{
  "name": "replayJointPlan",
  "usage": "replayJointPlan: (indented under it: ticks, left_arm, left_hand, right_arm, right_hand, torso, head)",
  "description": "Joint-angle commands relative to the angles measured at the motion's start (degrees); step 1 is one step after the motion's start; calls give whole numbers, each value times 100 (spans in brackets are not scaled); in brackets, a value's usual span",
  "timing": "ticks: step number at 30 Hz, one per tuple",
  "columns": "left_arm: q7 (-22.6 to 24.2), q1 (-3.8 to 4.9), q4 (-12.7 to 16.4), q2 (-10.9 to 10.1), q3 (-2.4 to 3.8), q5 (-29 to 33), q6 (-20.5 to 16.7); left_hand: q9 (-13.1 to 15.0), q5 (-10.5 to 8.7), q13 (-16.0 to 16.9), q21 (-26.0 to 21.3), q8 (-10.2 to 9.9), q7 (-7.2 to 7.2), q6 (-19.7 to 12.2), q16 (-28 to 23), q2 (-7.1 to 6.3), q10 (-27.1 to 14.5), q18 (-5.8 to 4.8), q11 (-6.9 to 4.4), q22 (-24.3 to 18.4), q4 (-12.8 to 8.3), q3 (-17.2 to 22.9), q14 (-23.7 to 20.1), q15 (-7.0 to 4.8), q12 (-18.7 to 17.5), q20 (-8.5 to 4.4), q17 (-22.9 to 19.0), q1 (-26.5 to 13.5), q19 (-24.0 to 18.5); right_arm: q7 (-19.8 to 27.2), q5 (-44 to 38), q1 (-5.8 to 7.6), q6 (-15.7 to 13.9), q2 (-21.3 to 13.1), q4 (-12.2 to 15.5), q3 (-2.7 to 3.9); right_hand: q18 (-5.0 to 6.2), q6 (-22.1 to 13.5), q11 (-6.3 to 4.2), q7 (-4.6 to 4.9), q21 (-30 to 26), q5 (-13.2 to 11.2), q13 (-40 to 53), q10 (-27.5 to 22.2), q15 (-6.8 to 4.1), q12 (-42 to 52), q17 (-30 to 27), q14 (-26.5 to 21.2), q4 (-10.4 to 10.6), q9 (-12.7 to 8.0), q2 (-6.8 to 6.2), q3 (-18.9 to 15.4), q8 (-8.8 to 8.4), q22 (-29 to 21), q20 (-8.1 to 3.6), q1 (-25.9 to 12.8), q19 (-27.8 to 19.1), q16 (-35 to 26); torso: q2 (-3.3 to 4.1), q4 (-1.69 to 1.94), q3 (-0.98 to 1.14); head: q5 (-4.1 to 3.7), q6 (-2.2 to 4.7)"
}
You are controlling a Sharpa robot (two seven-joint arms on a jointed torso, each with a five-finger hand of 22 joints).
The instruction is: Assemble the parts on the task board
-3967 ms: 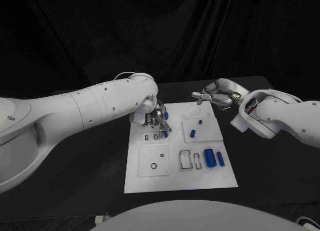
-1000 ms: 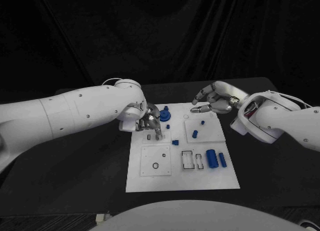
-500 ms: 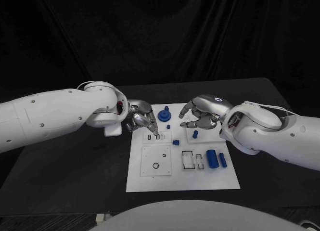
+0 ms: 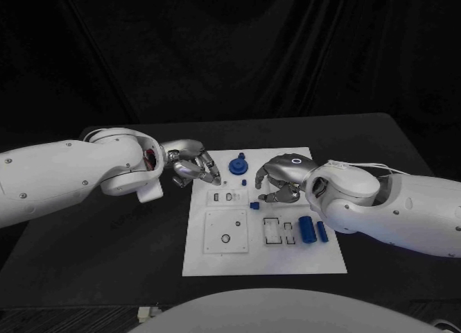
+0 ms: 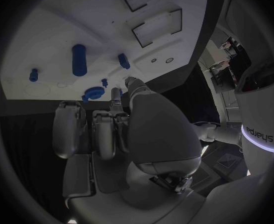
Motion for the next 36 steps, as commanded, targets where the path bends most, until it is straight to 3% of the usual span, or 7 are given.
replayJointPlan:
  ticks: [1,6,7,13,24,31,36]
  left_arm:
    - [433,-50,-16,-12,5,22,-214]
    - [428,-109,-51,-25,4,22,-160]
    - [426,-121,-56,-28,4,22,-153]
    - [406,-190,-88,-42,4,22,-110]
    - [376,-276,-137,-43,4,22,-45]
    - [370,-320,-177,-31,4,22,-33]
    - [364,-345,-205,-23,4,22,-14]
  left_hand:
    - [-13,-21,1343,-49,64,-18,-48,-73,-35,466,120,23,109,143,-72,447,19,-127,-16,1272,13,-63]
    - [-25,-26,1183,-92,99,-25,-63,-114,-39,337,129,14,92,234,-117,401,10,-280,-26,1206,90,-100]
    - [-26,-25,1169,-100,101,-25,-65,-120,-38,326,131,14,86,241,-120,395,10,-293,-26,1197,96,-108]
    - [-33,-17,1114,-128,118,-26,-72,-142,-40,283,137,12,72,282,-137,369,8,-347,-29,1162,133,-133]
    - [-54,7,892,-192,155,-26,-95,-205,-45,109,150,11,46,368,-164,296,8,-562,-32,1063,233,-188]
    - [-66,25,744,-221,172,-22,-116,-230,-49,-3,156,11,39,403,-168,269,8,-707,-32,1027,297,-211]
    - [-71,34,681,-234,181,-19,-125,-248,-49,-50,158,12,36,418,-168,247,9,-769,-32,999,326,-221]
  right_arm:
    - [-510,-409,-34,534,64,-27,4]
    - [-589,-467,-63,643,133,-26,4]
    - [-600,-474,-67,661,147,-27,4]
    - [-680,-501,-88,793,244,-58,4]
    - [-673,-517,-119,879,393,-164,4]
    - [-619,-518,-150,833,457,-223,4]
    - [-558,-518,-193,774,517,-278,5]
  right_hand:
    - [-42,-34,51,-1,35,57,1505,595,46,19,1509,599,11,29,-11,42,59,1151,15,-122,48,17]
    - [-55,-6,69,2,91,75,1505,595,63,19,1509,599,40,60,-32,68,120,1168,31,-221,81,17]
    - [-58,-9,73,4,104,77,1505,595,67,19,1509,599,47,62,-41,74,123,1172,35,-246,89,17]
    - [-64,14,107,17,136,-29,1505,595,99,19,1509,599,89,70,-72,102,140,1181,63,-425,110,17]
    - [-60,90,121,8,124,-108,1505,595,117,19,1509,599,94,70,-44,145,150,1177,86,-625,105,17]
    - [-58,155,112,-17,118,54,1505,595,109,19,1509,599,19,62,-32,245,140,1175,86,-551,100,17]
    - [-53,282,107,-53,102,277,1505,595,94,19,1509,599,-150,69,-9,389,162,1170,75,-362,90,17]
  torso:
    - [-3,-12,5]
    - [-4,-31,1]
    - [-7,-30,-10]
    - [-2,-25,-26]
    - [-3,-35,-10]
    - [-3,-36,-6]
    - [-7,-41,-9]
  head:
    - [-9,-1]
    - [9,-1]
    - [10,-1]
    - [26,-1]
    - [29,-1]
    - [30,-1]
    - [41,-1]
